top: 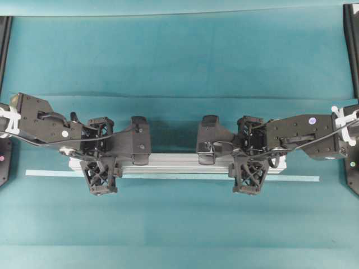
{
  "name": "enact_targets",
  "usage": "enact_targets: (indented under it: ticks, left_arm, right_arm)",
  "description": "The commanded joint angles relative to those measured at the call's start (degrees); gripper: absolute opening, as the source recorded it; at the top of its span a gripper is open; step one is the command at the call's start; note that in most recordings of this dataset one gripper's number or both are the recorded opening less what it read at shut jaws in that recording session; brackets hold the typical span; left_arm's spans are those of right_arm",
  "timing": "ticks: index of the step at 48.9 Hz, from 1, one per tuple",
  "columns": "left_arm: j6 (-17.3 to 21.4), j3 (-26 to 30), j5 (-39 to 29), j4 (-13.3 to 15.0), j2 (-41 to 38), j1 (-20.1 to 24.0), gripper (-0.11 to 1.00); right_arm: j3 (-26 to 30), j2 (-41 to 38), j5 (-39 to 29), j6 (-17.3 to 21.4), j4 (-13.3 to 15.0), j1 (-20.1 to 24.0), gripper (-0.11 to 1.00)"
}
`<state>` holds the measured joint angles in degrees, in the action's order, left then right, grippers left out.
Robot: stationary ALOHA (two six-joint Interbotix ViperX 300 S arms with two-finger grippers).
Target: Lift the metal rail with both hands.
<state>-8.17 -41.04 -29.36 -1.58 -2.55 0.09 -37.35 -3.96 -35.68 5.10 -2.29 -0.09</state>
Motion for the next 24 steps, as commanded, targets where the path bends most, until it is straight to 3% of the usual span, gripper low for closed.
enact_targets:
  ticks: [1, 24]
  left_arm:
    - [-0.44, 0.53, 1.14, 0.09, 0.35, 0.44, 0.36]
    - [5.01, -0.35, 3.87, 0.09, 0.09, 0.7, 0.36]
  right_arm:
    - [0.09, 0.09, -0.09, 0.44, -0.26, 0.44, 0.38]
    - [-0.35, 0.0, 1.32, 0.79, -0.35, 1.14, 0.38]
